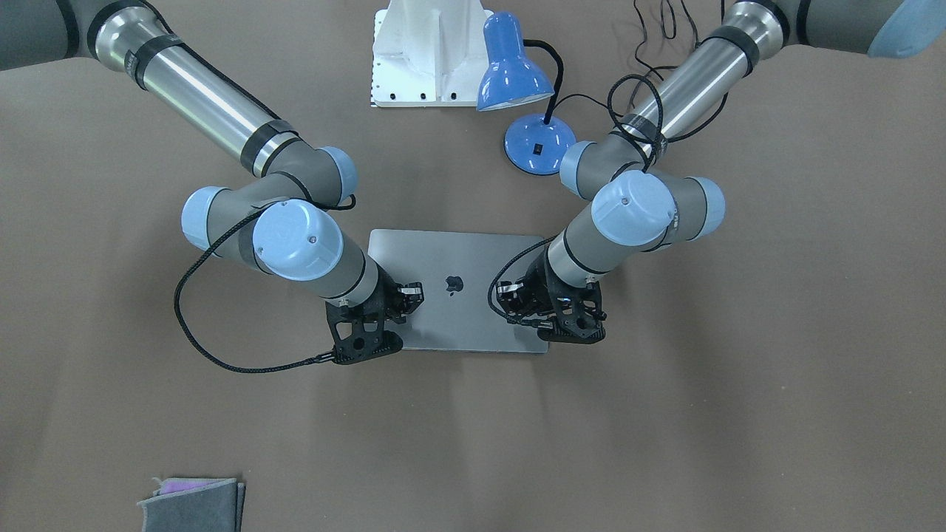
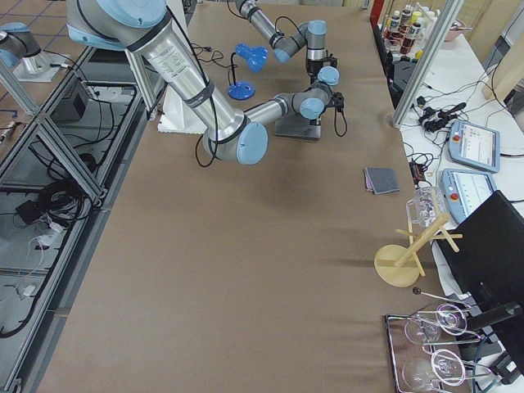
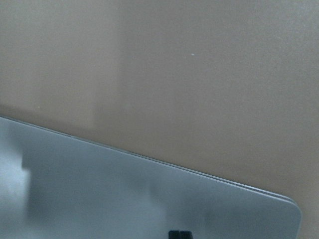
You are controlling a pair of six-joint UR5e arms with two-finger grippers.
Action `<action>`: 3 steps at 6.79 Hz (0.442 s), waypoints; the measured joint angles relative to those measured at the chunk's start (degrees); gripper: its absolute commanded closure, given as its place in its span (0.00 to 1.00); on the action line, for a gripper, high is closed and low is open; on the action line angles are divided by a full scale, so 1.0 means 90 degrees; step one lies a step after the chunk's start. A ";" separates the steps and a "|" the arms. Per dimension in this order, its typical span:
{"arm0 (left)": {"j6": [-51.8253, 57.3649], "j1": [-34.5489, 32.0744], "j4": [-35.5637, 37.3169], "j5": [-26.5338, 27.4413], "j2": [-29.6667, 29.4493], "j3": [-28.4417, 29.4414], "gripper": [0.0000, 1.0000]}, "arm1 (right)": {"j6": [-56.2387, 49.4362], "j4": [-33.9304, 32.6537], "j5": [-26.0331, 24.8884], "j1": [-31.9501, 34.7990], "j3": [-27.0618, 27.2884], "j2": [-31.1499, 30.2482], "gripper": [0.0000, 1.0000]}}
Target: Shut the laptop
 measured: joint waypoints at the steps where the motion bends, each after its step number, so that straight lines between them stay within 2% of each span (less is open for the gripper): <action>1: -0.0022 -0.0036 -0.0046 0.0000 -0.0029 -0.0010 1.00 | 0.0017 0.0000 0.0020 0.0057 -0.0001 0.0052 1.00; 2: -0.0079 -0.0165 -0.0040 -0.0120 -0.0078 -0.0099 0.58 | 0.0055 -0.0004 0.0179 0.0234 0.0036 0.0114 0.41; 3: -0.0151 -0.0386 0.0134 -0.0318 -0.0086 -0.0343 0.02 | 0.0305 -0.0013 0.0434 0.0483 0.0195 0.0120 0.00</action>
